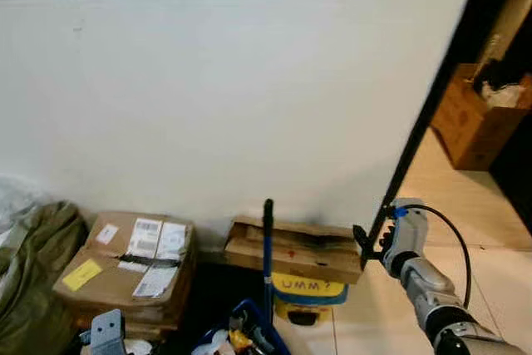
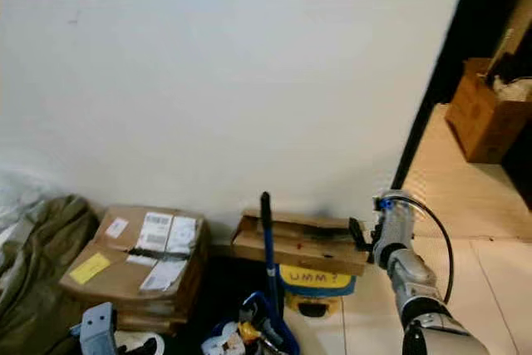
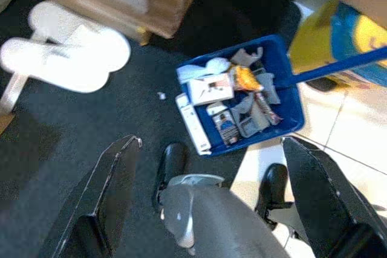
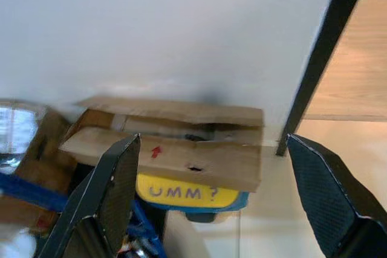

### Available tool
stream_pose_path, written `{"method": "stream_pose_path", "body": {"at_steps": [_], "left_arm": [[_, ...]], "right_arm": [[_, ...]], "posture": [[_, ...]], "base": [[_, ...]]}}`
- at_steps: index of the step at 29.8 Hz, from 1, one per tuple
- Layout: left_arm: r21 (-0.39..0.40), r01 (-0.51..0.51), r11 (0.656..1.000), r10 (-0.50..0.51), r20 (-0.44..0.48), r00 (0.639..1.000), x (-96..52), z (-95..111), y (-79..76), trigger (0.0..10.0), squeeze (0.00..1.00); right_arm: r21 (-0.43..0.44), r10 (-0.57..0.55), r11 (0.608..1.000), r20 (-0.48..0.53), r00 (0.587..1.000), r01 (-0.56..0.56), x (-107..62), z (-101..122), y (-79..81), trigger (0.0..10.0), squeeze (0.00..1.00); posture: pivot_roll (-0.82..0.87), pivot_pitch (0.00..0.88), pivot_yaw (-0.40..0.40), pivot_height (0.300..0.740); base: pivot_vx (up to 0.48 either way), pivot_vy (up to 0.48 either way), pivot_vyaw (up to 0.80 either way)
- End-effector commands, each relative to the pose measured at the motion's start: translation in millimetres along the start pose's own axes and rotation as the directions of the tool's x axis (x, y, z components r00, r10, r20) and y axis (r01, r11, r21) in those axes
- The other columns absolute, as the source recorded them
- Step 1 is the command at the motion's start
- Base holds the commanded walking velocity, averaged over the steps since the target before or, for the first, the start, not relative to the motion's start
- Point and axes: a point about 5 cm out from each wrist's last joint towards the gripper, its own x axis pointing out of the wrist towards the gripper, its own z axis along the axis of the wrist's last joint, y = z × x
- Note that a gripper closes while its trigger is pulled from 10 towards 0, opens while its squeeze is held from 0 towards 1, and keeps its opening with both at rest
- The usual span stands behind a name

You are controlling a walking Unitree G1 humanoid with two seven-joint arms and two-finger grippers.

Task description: Sweep floor

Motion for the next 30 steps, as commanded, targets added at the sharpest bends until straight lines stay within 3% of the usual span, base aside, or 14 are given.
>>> {"method": "stream_pose_path", "body": {"at_steps": [1, 6, 8, 16, 23, 30], "left_arm": [[0.001, -0.011, 1.0, 0.011, -0.016, 1.0, -1.3, -3.5, 3.8, 10.0, 0.0], [0.003, -0.01, 1.0, 0.011, -0.019, 1.0, -1.5, -4.2, 3.7, 10.0, 0.0], [0.007, -0.011, 1.0, 0.012, -0.025, 1.0, -1.4, -5.0, 3.1, 10.0, 0.0], [0.008, -0.012, 1.0, 0.012, -0.027, 1.0, -1.3, -5.2, 2.9, 10.0, 0.0], [0.012, -0.02, 1.0, 0.02, -0.047, 0.999, -1.1, -7.8, 1.1, 10.0, 0.0], [0.02, -0.014, 1.0, 0.015, -0.049, 0.999, -1.4, -9.0, 1.1, 10.0, 0.0]], "right_arm": [[-0.02, 0.135, 0.991, -0.034, 0.99, -0.136, 3.3, -2.1, 14.8, 10.0, 0.0], [-0.043, 0.21, 0.976, -0.063, 0.976, -0.212, 2.6, -5.0, 19.8, 10.0, 0.0], [-0.128, 0.262, 0.951, -0.155, 0.952, -0.282, 1.6, -15.7, 28.5, 10.0, 0.0], [-0.145, 0.26, 0.947, -0.172, 0.95, -0.286, 1.7, -17.7, 29.9, 10.0, 0.0], [-0.241, 0.142, 0.952, -0.202, 0.969, -0.19, 4.6, -19.4, 28.2, 10.0, 0.0], [-0.234, 0.171, 0.947, -0.209, 0.963, -0.219, 3.1, -21.6, 29.3, 10.0, 0.0]], "posture": [[-0.06, 0.031, 0.007, 0.74], [-0.06, 0.031, 0.007, 0.74], [-0.06, 0.034, 0.007, 0.74], [-0.06, 0.034, 0.007, 0.74], [-0.06, 0.035, 0.007, 0.74], [-0.07, 0.041, 0.008, 0.74]], "base": [[0.0, 0.0, 0.0], [0.0, 0.0, 0.0], [0.0, 0.0, 0.0], [0.0, 0.0, 0.27], [0.0, 0.25, 0.12], [0.0, 0.0, 0.0]]}}
